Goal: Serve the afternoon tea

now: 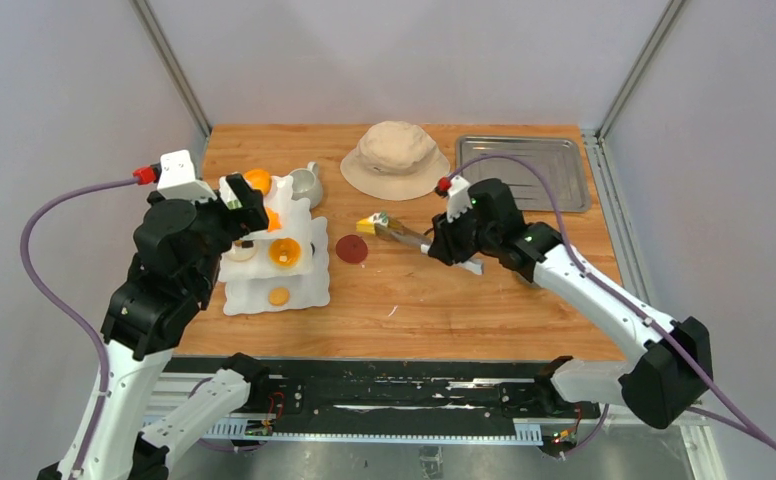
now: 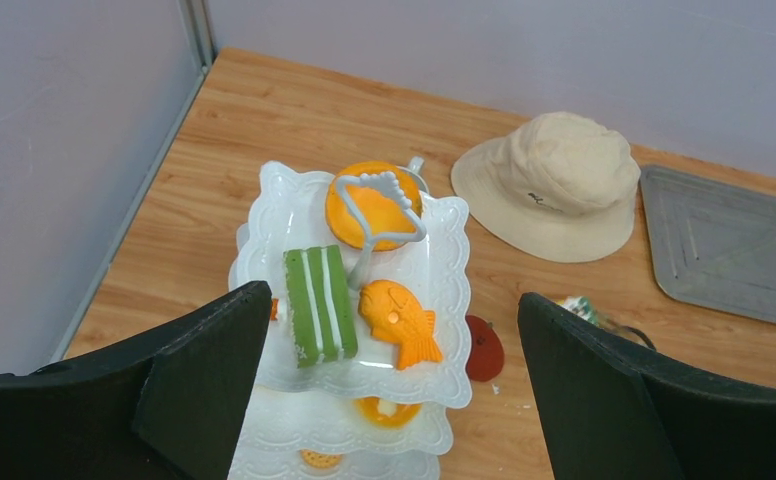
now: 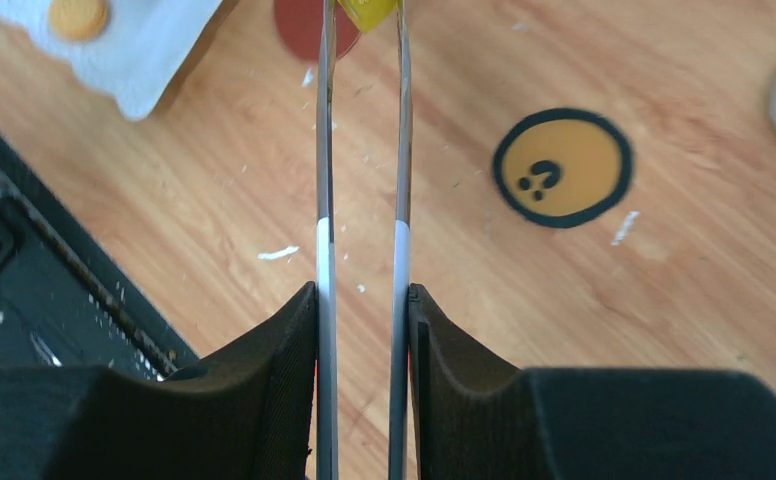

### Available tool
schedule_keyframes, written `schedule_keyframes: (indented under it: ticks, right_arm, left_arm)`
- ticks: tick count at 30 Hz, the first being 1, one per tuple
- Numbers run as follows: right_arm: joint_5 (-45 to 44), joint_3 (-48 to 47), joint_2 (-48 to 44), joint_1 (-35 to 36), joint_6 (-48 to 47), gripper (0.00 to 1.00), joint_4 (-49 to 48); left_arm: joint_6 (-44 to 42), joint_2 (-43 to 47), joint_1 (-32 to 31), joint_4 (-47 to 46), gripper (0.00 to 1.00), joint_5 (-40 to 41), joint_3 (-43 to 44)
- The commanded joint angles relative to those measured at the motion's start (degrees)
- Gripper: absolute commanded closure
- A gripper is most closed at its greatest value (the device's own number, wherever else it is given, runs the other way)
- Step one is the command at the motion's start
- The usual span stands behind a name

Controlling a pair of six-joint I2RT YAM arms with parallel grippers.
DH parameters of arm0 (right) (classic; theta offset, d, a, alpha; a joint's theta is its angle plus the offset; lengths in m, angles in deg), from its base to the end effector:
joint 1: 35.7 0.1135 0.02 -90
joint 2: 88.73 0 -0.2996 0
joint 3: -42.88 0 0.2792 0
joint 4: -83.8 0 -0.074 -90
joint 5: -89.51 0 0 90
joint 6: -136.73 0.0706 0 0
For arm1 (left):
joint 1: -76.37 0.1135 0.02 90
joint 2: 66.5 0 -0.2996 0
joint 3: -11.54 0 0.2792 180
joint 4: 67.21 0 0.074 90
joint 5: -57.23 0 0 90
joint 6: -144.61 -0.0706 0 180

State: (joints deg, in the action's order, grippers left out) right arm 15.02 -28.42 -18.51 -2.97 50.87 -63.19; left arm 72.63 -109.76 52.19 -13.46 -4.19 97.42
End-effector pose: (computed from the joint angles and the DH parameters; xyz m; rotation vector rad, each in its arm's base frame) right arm 0.2576 0.1880 0.3256 -0.6956 2.0647 0.6620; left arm 0.1422 -0.0268 0.4816 -0.2651 1.7219 -0.0996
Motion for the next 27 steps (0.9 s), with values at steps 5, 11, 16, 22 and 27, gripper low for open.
schedule_keyframes:
  ticks: [5, 11, 16, 22, 27]
  right_arm:
    - [2.4, -4.8, 6.0, 12.7, -5.8, 0.99, 1.5]
    - [1.4, -9.6, 12.1, 19.1, -7.5, 0.99, 1.2]
    - [1.9, -12.2, 15.8, 21.7, -7.9, 0.99, -1.6]
    - [2.2, -16.7, 22.1, 23.8, -8.2, 1.0, -2.8]
    - [0.7, -18.9, 26.0, 24.7, -8.1, 0.93, -1.9]
  left_arm:
    - [0.3, 1.0, -0.4, 0.4, 0.02, 0.9, -0.3]
    - [0.3, 1.9, -0.4, 1.1, 0.02, 1.5, -0.3]
    - [0.2, 2.2, -0.4, 1.6, 0.02, 2.0, -0.2]
    - [0.3, 2.3, -0.4, 1.7, 0.02, 2.2, -0.4]
    - [-0.1, 2.3, -0.4, 1.8, 0.02, 2.6, -0.3]
